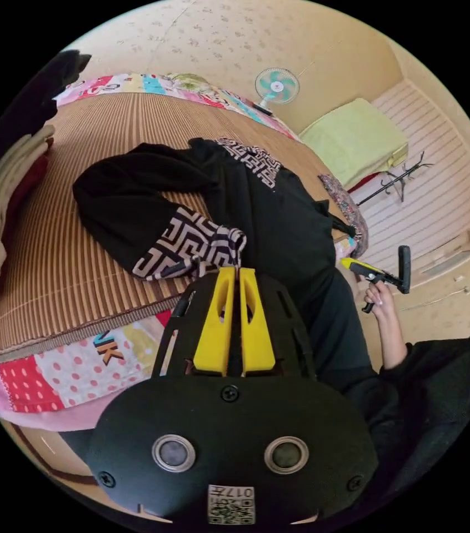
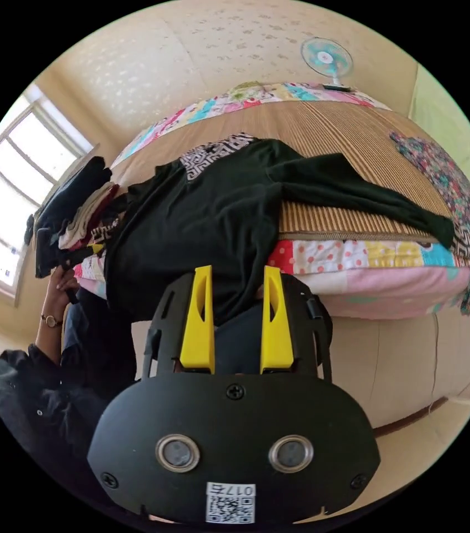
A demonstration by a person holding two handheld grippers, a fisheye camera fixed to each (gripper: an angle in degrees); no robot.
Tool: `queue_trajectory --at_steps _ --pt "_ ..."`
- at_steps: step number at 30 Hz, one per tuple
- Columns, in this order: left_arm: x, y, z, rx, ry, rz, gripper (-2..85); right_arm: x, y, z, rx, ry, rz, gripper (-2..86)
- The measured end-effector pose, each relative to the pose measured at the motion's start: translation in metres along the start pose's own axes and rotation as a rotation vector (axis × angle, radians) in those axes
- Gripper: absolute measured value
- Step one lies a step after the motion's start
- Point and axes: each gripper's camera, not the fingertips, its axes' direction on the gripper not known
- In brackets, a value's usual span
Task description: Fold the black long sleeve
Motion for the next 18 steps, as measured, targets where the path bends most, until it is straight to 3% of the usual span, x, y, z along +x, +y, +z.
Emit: queue_trajectory --at_steps 1,4,12,14,18 --pt "0.002 0.014 -0.027 0.129 0.150 -0.010 -0.3 -0.013 -0.001 -0.003 0.003 -0.032 -0.068 14.3" --pt "0.018 0.039 -0.077 0.359 0.338 -0.012 -0.7 -0.085 0.000 -0.010 0.044 -0.169 -0.322 15.7" --pt "0.086 0.029 -0.109 0.385 0.230 0.051 0.2 -0.247 -0.028 -0.013 0.453 -0.257 -0.530 13.2" --pt "0.092 0.028 -0.119 0.422 0.230 0.052 2.0 -0.258 -0.046 -0.011 0.517 -0.176 -0.504 4.9" --pt "0.082 0.031 -0.138 0.430 0.217 0.046 6.4 -0.212 -0.113 -0.044 0.648 -0.039 -0.438 3.5"
